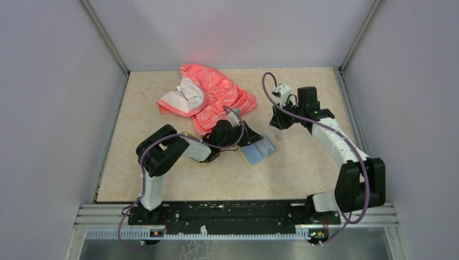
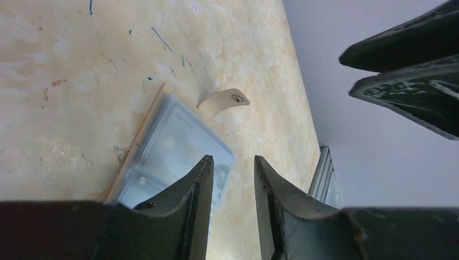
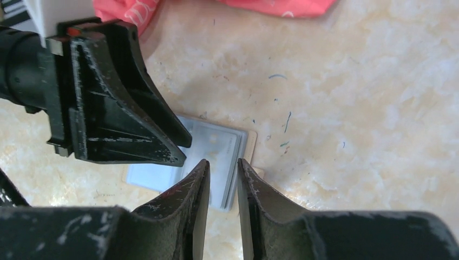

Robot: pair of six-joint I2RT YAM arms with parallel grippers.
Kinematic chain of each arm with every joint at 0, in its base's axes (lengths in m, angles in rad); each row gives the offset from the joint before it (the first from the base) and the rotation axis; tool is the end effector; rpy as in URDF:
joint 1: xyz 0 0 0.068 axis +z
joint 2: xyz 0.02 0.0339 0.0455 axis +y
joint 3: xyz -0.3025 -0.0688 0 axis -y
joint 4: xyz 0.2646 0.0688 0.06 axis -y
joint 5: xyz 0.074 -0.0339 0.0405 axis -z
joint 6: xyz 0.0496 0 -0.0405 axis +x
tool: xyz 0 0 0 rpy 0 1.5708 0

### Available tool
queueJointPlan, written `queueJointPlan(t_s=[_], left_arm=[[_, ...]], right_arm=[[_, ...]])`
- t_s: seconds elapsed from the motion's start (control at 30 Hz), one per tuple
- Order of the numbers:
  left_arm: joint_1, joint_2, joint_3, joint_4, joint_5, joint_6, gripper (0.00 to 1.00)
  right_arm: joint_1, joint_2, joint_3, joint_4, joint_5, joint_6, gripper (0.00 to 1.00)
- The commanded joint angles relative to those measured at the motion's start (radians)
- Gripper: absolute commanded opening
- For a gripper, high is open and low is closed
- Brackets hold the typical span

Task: Put the credit cards into the card holder
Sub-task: Insert the credit card into the card holder, then pick up the credit card from the storage box.

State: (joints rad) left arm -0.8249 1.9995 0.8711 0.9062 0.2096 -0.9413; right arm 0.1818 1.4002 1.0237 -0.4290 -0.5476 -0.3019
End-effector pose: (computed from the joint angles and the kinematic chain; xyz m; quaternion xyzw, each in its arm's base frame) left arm 0.2861 -0.3248 0.1482 0.0200 0.7793 -0.5317 0.3310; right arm 0.3075 0.0828 0.2862 -0.3119 0.8430 0.2288 0.3739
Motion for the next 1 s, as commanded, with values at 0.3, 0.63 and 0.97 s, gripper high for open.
queueJointPlan(t_s=[0.3,0.63,0.97], left_arm=[[-0.007,-0.194,-0.124,0.036,-0.041,0.202,0.39],[-0.005,-0.651,-0.315,-0.211,-0.181,0.514,0.52],[0.025,-1.028,-0.437,-0.653,-0.536,0.599,0.99]], right_arm=[[-0.013,-0.146,-0.045,0.012,-0.375,-0.212,0.79],[-0.012,-0.354,-0.219,0.241,-0.375,-0.259,0.98],[0.168,-0.271,-0.094,-0.002,-0.434,-0.413,0.94]])
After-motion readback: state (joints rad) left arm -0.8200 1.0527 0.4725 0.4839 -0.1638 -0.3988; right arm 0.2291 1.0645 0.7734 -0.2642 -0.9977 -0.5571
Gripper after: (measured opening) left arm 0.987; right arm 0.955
